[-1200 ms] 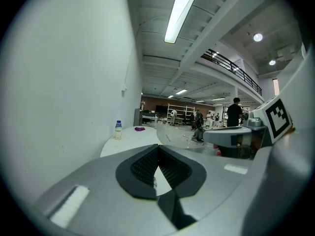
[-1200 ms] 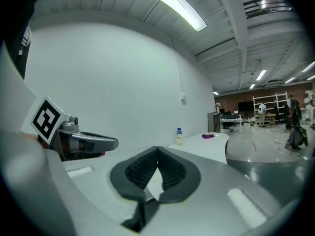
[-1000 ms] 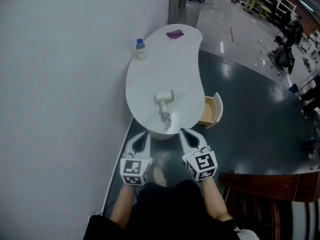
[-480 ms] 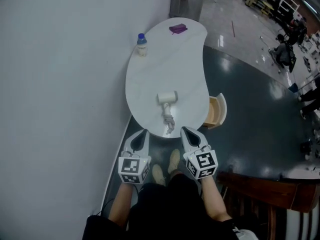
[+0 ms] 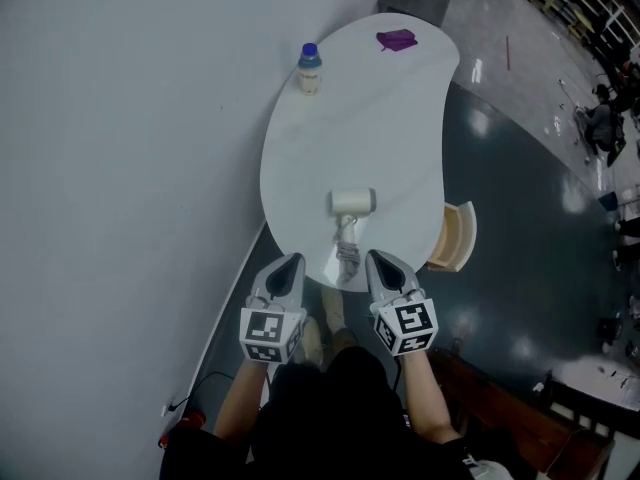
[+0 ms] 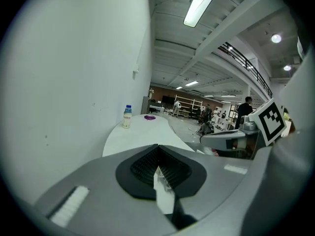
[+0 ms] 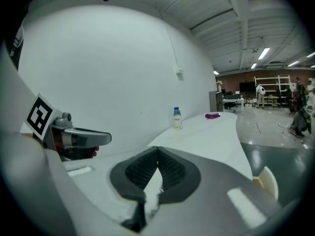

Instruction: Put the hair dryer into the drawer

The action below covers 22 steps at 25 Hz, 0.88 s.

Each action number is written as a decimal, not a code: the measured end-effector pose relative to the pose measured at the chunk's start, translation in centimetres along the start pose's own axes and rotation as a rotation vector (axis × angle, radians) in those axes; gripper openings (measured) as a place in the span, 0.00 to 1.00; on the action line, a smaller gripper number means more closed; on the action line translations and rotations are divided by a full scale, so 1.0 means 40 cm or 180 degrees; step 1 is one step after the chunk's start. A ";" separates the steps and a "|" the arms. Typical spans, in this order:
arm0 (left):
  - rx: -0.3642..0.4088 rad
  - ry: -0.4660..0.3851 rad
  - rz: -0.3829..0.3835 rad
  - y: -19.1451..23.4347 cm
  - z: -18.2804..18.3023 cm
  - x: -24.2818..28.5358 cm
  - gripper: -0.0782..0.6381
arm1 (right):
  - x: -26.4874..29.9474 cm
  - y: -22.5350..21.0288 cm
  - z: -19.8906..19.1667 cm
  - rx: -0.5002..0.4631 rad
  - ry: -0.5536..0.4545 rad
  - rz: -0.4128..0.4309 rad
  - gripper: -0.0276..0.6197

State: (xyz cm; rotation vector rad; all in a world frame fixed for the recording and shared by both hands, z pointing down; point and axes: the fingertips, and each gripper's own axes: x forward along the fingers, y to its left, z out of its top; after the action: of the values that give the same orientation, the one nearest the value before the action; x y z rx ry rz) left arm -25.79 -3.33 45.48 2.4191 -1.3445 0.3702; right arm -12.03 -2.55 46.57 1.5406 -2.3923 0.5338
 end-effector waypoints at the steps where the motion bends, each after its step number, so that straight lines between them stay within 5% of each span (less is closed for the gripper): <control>1: -0.0027 0.0032 0.0016 0.006 -0.007 0.017 0.12 | 0.020 -0.008 -0.011 0.0018 0.0051 0.0026 0.05; 22: -0.0319 0.0515 0.0196 0.129 -0.155 0.210 0.12 | 0.284 -0.113 -0.191 0.0460 0.0643 0.0151 0.06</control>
State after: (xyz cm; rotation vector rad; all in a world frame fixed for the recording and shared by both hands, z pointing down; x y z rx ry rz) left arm -26.24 -9.67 55.25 2.2195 -1.3356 0.4914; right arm -12.53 -10.28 58.69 1.4121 -2.2841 0.8468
